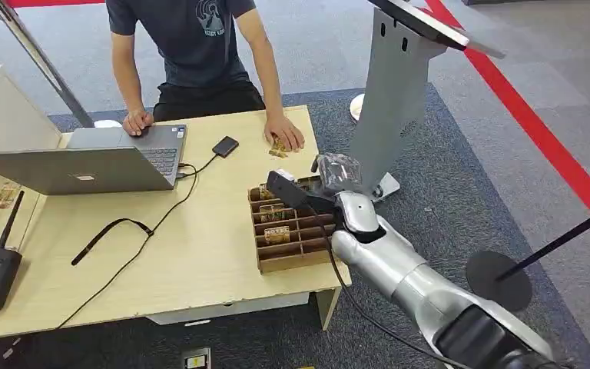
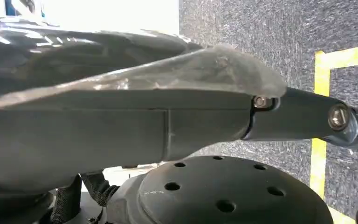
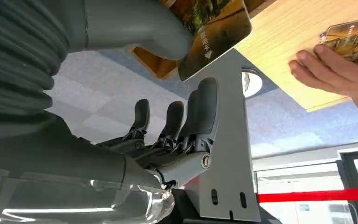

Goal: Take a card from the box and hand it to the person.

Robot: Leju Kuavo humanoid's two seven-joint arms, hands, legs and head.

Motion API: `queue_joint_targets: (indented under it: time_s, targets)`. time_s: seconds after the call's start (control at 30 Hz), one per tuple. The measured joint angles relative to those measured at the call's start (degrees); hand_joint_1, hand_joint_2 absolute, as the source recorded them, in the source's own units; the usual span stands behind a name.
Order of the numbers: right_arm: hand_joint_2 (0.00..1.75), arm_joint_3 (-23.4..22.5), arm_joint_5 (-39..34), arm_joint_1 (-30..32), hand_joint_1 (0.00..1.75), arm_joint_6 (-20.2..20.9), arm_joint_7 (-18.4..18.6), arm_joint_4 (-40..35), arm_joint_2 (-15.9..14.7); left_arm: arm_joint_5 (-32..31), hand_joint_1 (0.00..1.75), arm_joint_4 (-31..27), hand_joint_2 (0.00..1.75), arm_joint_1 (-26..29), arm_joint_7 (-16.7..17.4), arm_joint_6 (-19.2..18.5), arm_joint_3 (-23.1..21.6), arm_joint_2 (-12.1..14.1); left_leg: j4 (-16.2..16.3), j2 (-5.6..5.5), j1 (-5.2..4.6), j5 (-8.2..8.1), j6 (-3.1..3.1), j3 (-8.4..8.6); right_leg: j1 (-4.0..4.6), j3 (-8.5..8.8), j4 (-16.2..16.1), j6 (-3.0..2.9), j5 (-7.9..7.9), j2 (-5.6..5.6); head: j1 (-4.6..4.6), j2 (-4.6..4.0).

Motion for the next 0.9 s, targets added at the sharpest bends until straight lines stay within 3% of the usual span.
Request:
queue_joint_targets:
  time_s: [0.9]
  targets:
    - [1.75, 0.0, 0.5, 0.2, 0.96, 0.2, -0.3, 0.6, 1.3, 0.0, 0.0, 0.0, 1.75, 0.0, -0.5, 0.9, 0.1, -0.4, 0.0, 0.0, 0.0, 0.0, 0.0, 0.03, 0.0, 0.02, 0.0, 0.0, 0.0, 0.0, 0.0, 0.0]
